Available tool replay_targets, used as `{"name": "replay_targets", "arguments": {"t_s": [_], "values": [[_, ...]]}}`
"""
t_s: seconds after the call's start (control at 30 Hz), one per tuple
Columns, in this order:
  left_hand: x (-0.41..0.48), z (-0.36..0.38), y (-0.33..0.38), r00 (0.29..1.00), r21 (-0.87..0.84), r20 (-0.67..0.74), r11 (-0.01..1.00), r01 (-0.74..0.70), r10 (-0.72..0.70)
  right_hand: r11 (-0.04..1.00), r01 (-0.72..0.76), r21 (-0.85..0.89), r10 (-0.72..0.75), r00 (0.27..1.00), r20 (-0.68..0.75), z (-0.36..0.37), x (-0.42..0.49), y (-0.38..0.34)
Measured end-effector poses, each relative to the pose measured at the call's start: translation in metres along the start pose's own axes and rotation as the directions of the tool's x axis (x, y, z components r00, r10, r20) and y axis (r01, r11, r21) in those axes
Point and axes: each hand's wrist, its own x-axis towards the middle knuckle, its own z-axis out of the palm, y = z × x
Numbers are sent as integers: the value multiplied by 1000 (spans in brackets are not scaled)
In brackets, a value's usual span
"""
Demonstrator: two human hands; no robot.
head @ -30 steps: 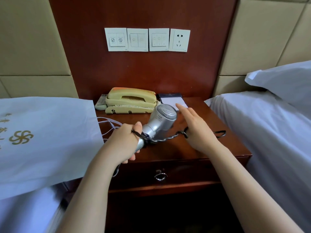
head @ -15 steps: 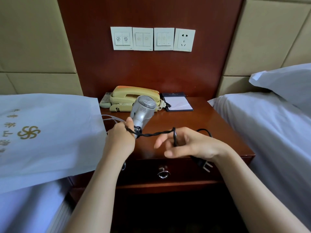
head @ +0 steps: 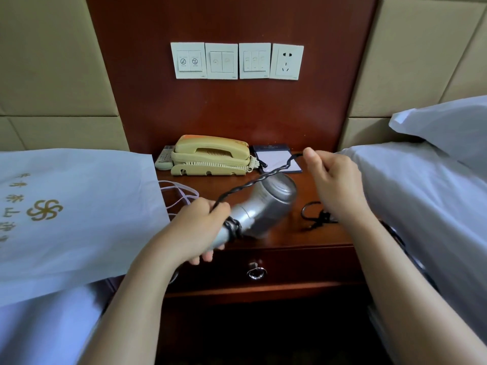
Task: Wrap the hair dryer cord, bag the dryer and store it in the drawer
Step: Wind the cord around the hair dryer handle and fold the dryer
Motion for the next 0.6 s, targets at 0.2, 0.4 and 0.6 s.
{"name": "replay_targets", "arguments": {"t_s": [0.2, 0.4, 0.6], "values": [[-21, -9, 8, 934, -154, 352, 988, 0, 55, 996, 13, -83, -4, 994, 105, -5, 3, 17], [8, -5, -5, 917, -677, 395, 691, 254, 51, 986, -3, 169, -45, 958, 284, 1, -2, 31], [19, -15, -15, 947, -857, 305, 463, 226, 101, 994, 92, -54, -70, 943, 326, 6, -8, 20]]}}
